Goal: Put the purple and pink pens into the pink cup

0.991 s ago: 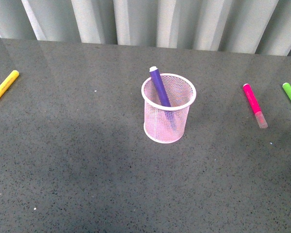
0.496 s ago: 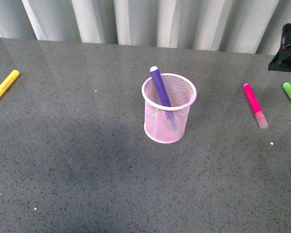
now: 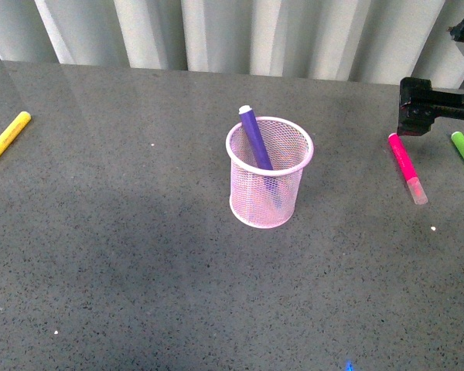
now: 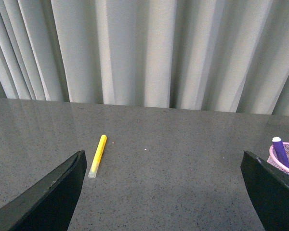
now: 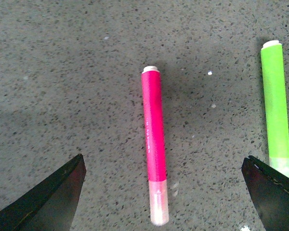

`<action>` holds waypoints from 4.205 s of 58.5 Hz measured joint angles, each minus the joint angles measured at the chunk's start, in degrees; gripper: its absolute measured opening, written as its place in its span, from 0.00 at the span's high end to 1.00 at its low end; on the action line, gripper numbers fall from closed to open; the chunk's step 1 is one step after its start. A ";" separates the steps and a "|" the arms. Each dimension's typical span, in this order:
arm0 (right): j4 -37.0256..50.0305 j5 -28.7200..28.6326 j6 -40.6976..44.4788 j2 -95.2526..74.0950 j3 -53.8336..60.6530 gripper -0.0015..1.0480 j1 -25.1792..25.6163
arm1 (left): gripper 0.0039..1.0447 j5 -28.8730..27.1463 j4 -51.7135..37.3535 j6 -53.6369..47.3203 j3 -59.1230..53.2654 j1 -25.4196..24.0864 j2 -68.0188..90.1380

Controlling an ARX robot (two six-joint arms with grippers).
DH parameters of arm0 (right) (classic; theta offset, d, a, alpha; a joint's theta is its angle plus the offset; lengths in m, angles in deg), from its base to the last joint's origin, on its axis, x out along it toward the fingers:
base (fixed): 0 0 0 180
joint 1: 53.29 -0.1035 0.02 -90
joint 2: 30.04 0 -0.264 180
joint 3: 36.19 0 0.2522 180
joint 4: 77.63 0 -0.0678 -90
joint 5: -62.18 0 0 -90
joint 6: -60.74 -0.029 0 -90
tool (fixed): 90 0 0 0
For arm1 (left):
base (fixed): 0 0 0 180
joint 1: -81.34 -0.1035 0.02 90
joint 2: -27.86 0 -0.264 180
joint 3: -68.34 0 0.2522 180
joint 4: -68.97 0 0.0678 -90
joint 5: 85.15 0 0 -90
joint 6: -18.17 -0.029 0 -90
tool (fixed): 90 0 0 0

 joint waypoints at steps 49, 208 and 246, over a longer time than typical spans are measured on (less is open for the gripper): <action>-6.51 -1.14 4.83 -14.78 -14.62 0.31 -1.84 | 0.06 -0.02 0.00 0.00 0.00 0.00 0.00; 73.29 13.18 11.87 -2.27 24.41 0.89 -31.76 | 0.06 0.00 0.00 0.00 0.00 0.00 0.00; 66.38 14.75 7.63 6.51 27.12 0.05 -32.02 | 0.06 0.00 0.00 0.00 0.00 0.00 0.00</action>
